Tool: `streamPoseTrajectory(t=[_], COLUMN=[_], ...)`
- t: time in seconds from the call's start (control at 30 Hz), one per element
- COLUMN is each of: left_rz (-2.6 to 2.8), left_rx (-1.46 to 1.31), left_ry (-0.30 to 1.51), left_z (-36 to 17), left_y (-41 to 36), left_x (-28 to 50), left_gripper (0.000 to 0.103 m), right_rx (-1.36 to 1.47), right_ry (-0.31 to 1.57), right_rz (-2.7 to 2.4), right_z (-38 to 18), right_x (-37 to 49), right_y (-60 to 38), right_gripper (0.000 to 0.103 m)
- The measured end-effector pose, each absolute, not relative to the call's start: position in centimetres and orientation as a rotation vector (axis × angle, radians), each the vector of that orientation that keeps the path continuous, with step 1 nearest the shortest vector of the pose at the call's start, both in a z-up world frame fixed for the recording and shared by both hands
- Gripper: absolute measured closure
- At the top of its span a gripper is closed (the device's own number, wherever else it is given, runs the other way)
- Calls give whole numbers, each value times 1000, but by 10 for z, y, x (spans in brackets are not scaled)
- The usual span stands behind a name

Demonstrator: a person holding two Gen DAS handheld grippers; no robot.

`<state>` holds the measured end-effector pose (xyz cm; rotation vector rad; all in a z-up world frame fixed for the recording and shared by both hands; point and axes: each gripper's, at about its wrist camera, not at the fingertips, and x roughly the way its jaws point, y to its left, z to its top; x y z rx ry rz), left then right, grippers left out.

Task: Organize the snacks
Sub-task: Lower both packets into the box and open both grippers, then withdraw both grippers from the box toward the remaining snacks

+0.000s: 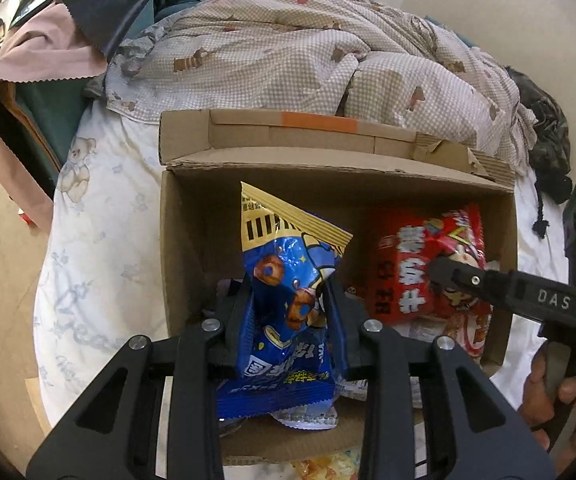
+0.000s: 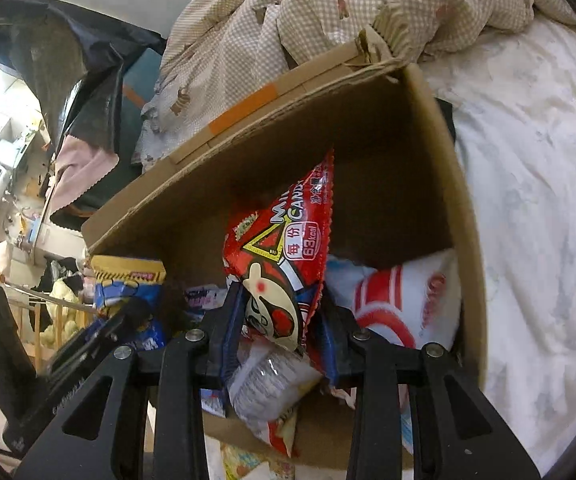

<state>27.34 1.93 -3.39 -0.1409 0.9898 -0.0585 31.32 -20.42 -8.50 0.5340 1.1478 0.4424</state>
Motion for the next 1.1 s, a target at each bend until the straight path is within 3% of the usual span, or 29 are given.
streamPoseTrajectory(t=[0.3, 0.33, 0.37, 0.43, 0.5, 0.6, 1.1], left_rz=[-55, -56, -54, -37, -39, -50, -18], left_rx=[-108, -102, -100, -102, -123, -120, -130], left_ry=[979, 967, 954, 928, 915, 896, 874], left_z=[-29, -27, -25, -21, -17, -11, 3], left_y=[11, 10, 10, 11, 13, 12, 26], left_x=[270, 268, 266, 262, 259, 254, 225], left_gripper=[72, 64, 58, 27, 21, 21, 21], right_rx=[575, 570, 545, 499, 489, 474, 469], right_ry=[1122, 1121, 1116, 1078, 1054, 1018, 1018], right_rz=[474, 466, 441, 406, 435, 448, 412], right_z=[-78, -77, -74, -66, -58, -48, -39], right_x=[310, 311, 310, 306, 304, 300, 276], right_y=[-210, -211, -212, -212, -210, -209, -225], right_gripper=[64, 61, 48, 38, 29, 23, 22])
